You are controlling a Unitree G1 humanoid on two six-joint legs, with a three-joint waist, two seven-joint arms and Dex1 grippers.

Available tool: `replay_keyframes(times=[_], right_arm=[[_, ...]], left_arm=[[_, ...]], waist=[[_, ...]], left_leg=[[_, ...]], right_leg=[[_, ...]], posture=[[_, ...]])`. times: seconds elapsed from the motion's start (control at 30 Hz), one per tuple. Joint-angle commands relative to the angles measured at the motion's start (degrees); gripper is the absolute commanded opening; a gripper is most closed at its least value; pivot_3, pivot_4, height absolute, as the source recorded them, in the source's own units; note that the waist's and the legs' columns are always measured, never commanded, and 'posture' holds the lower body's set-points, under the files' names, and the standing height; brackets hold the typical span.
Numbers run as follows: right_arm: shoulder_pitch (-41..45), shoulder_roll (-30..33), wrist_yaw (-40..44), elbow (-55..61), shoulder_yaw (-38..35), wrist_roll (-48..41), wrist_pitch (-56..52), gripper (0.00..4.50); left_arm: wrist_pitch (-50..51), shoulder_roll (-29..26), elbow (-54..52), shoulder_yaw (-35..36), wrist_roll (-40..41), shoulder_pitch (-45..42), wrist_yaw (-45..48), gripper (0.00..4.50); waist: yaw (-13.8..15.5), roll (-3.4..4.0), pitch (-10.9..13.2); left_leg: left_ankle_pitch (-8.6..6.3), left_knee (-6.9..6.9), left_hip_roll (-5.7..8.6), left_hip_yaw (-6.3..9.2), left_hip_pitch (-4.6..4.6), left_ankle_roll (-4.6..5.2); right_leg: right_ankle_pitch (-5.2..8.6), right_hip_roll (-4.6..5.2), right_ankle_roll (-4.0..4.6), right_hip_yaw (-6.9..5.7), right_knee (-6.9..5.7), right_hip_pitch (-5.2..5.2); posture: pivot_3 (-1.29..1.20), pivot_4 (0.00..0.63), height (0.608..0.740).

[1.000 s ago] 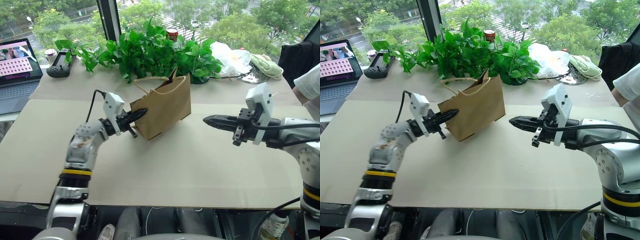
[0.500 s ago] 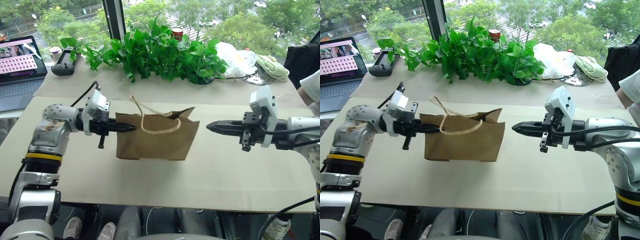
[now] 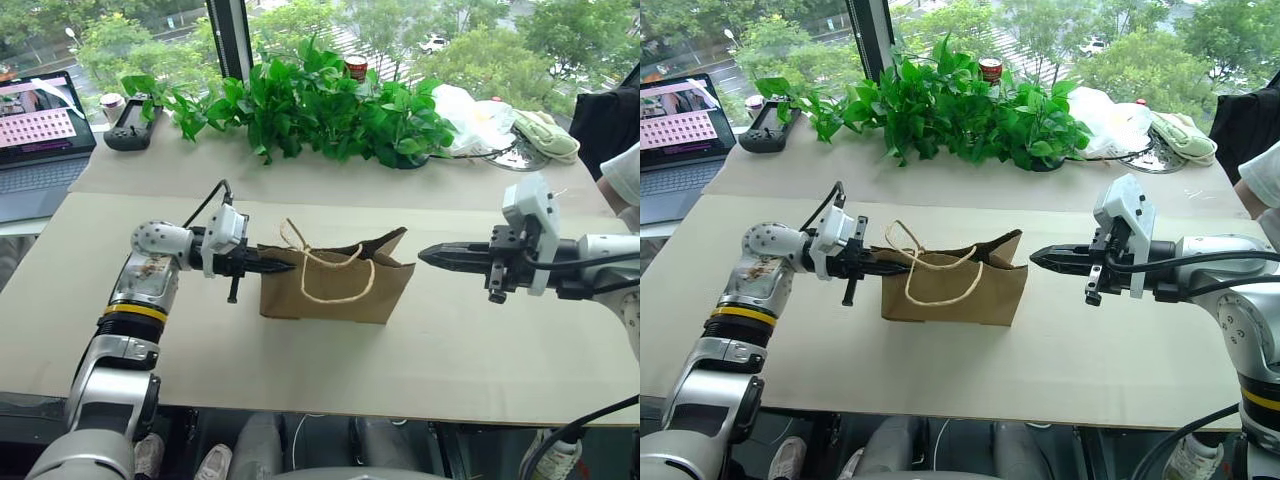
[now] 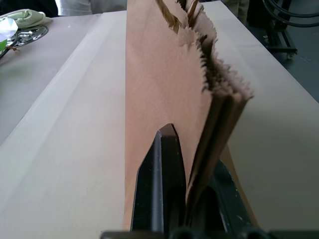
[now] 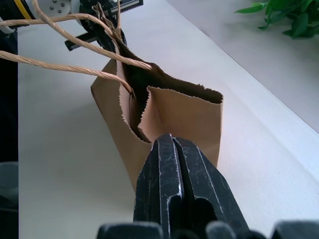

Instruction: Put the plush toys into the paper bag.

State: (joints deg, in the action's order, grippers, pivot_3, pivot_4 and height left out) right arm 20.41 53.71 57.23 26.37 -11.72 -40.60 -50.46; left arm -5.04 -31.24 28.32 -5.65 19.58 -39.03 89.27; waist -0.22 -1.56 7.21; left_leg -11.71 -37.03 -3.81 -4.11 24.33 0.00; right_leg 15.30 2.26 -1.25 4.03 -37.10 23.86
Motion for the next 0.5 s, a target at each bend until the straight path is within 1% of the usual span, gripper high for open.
replay_keyframes(times=[0.03, 0.33, 0.37, 0.4, 0.47, 0.5], right_arm=[[1.3, 1.1, -0.2, 0.2, -1.0, -0.4, 1.3, 0.00], [1.4, 1.1, -0.9, -0.4, -0.9, 0.2, 1.5, 0.00], [1.4, 1.2, -0.9, -0.7, -0.8, 0.4, 1.6, 0.00], [1.4, 1.2, -1.0, -0.8, -0.8, 0.5, 1.8, 0.00], [1.5, 1.2, -1.0, -1.1, -0.6, 0.7, 2.0, 0.00], [1.6, 1.2, -1.1, -1.2, -0.5, 0.8, 2.0, 0.00]], left_arm=[[-1.2, 0.7, 1.0, 0.3, -1.0, -2.2, -0.6, 0.03], [-0.3, 0.4, 1.8, -0.3, -2.3, -2.7, 0.5, 0.03], [0.1, 0.2, 1.9, -0.4, -2.5, -2.9, 0.7, 0.59], [0.4, 0.0, 1.9, -0.5, -2.7, -2.9, 0.8, 0.77], [1.6, -0.6, 1.3, -0.5, -2.8, -3.0, 0.9, 1.36], [2.7, -0.9, 0.8, -0.5, -2.7, -3.1, 0.9, 1.80]], waist=[[0.0, 0.00, 0.0], [0.0, 0.00, 0.0], [0.0, 0.00, 0.0], [0.0, 0.00, 0.0], [0.0, 0.00, 0.0], [0.0, 0.00, 0.0]], left_leg=[[0.00, 0.00, 0.00, 0.00, 0.00, 0.00], [0.00, 0.00, 0.00, 0.01, -0.01, 0.00], [0.00, 0.00, 0.00, 0.01, -0.01, 0.00], [0.00, 0.00, 0.00, 0.01, -0.01, 0.00], [0.00, 0.00, 0.00, 0.01, -0.01, 0.00], [0.00, 0.00, 0.00, 0.01, 0.00, 0.00]], right_leg=[[0.00, 0.00, 0.00, 0.00, 0.00, 0.01], [0.00, 0.00, 0.00, 0.00, -0.02, 0.01], [0.00, 0.00, 0.00, 0.00, -0.02, 0.00], [0.00, 0.00, 0.00, 0.00, -0.02, 0.00], [0.00, 0.00, 0.00, 0.00, -0.02, 0.01], [0.00, 0.00, 0.00, 0.00, -0.02, 0.01]], posture=[[0.00, 0.150, 0.713], [0.00, 0.150, 0.713], [0.00, 0.150, 0.713], [0.00, 0.150, 0.713], [0.00, 0.150, 0.713], [0.00, 0.150, 0.713]])
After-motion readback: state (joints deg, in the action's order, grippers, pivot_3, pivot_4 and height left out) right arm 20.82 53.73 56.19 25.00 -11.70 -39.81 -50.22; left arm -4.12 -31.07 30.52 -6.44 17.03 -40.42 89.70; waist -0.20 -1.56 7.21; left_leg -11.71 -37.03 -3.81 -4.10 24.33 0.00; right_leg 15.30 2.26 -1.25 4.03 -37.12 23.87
